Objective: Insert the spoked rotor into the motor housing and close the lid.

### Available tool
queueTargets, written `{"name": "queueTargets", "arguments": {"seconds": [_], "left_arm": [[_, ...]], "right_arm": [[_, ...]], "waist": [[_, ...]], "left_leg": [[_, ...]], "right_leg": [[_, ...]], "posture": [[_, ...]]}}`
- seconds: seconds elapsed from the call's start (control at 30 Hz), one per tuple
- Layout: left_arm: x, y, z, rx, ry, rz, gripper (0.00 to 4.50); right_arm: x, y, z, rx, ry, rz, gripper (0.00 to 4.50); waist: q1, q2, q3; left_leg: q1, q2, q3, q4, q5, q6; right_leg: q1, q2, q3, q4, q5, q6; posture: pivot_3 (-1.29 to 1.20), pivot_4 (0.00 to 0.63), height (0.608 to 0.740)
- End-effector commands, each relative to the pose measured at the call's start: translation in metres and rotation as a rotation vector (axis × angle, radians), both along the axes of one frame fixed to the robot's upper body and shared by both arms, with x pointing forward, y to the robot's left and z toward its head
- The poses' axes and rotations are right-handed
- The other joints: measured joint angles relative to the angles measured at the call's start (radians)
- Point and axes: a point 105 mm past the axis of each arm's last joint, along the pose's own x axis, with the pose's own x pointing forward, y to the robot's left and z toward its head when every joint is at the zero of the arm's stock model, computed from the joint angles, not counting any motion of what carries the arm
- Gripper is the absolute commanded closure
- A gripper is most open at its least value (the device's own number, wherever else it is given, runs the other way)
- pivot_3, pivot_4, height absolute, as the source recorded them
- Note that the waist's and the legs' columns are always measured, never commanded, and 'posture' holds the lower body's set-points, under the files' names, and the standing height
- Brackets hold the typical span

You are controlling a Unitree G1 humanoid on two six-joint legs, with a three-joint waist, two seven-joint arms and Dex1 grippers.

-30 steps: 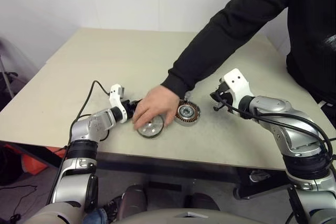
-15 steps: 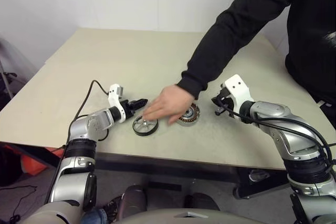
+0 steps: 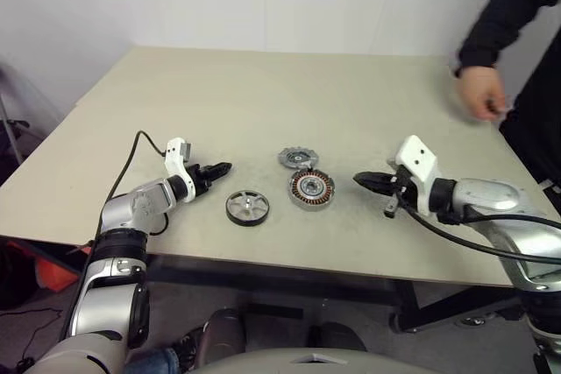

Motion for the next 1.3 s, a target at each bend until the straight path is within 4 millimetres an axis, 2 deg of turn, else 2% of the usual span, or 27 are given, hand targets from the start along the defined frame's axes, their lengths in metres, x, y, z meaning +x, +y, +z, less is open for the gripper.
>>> {"name": "queueTargets", "arguments": {"seconds": [0.03,0.07,0.2,0.33,0.43,0.57,0.67,0.77,0.93,1.17,1.3], "left_arm": [[-0.006,-0.008,0.013,0.023,-0.058,-0.096,1.78],[-0.011,-0.012,0.015,0.023,-0.058,-0.143,1.78],[-0.045,-0.024,0.026,-0.036,-0.003,-0.336,1.78],[-0.083,-0.015,0.021,0.028,0.090,-0.445,1.78],[-0.092,-0.005,0.022,0.017,0.117,-0.432,1.78],[-0.107,-0.008,0.024,-0.136,0.222,-0.430,1.78],[-0.110,-0.014,0.012,-0.195,0.287,-0.396,1.78],[-0.104,-0.021,0.006,-0.287,0.320,-0.339,1.78],[-0.106,-0.032,-0.009,-0.307,0.384,-0.300,1.78],[-0.112,-0.018,0.003,-0.335,0.370,-0.291,1.78],[-0.111,-0.005,0.024,-0.386,0.310,-0.300,1.78]], "right_arm": [[-0.005,0.005,0.011,0.013,-0.047,0.055,3.56],[-0.005,0.005,0.008,-0.011,-0.055,0.059,3.28],[-0.004,0.008,-0.001,-0.032,-0.045,0.061,3.28],[0.001,0.005,-0.006,-0.047,-0.051,0.024,3.28],[0.001,0.005,-0.007,-0.047,-0.050,0.018,3.28],[0.002,0.005,-0.007,-0.051,-0.058,0.012,3.28],[0.004,0.006,-0.005,-0.051,-0.064,0.008,3.28],[0.005,0.005,-0.003,-0.055,-0.072,0.000,3.28],[0.009,0.000,0.002,-0.068,-0.083,-0.027,3.28],[0.007,-0.001,0.001,-0.079,-0.073,-0.024,3.28],[0.009,0.003,0.000,-0.072,-0.069,-0.011,3.28]], "waist": [[0.000,0.000,0.000],[0.000,0.000,0.000],[-0.002,0.000,0.000],[-0.006,0.000,0.000],[-0.005,0.001,0.000],[-0.001,0.001,0.000],[-0.003,0.001,-0.001],[-0.002,0.002,-0.001],[-0.001,0.003,-0.002],[-0.004,0.003,-0.002],[-0.006,0.003,-0.002]], "left_leg": [[0.000,0.000,0.000,0.000,0.000,0.000],[0.000,0.000,0.000,0.000,0.000,0.000],[0.000,0.001,0.000,0.000,0.000,0.000],[0.000,0.001,0.001,-0.001,0.000,0.001],[0.000,0.001,0.001,-0.001,0.000,0.001],[0.001,0.000,0.001,0.000,0.000,0.000],[0.002,0.000,0.001,0.001,0.000,0.000],[0.005,0.000,0.001,0.001,0.000,0.000],[0.018,-0.001,0.001,0.000,0.000,0.000],[0.018,-0.001,0.001,-0.001,0.000,0.001],[0.016,-0.001,0.001,-0.003,-0.001,0.001]], "right_leg": [[0.000,0.000,0.000,0.000,0.000,0.000],[0.000,0.000,0.000,0.000,0.000,0.001],[-0.001,0.000,0.000,0.001,0.000,0.000],[-0.002,0.000,0.000,0.001,0.000,-0.002],[-0.002,0.000,0.000,0.001,-0.001,-0.001],[0.000,0.000,0.000,0.001,-0.004,0.004],[0.002,0.000,0.000,0.001,-0.004,0.004],[0.004,0.000,0.000,0.001,-0.004,0.005],[0.017,-0.001,0.000,-0.002,-0.006,0.007],[0.017,-0.001,0.000,-0.003,-0.006,0.008],[0.014,0.000,0.000,-0.003,-0.006,0.008]], "posture": [[0.00,0.000,0.740],[0.00,0.000,0.740],[0.00,0.000,0.740],[0.00,0.000,0.740],[0.00,0.000,0.740],[0.00,0.000,0.740],[0.00,0.000,0.740],[0.00,0.000,0.740],[0.00,0.000,0.740],[0.00,0.000,0.740],[0.00,0.000,0.740]]}}
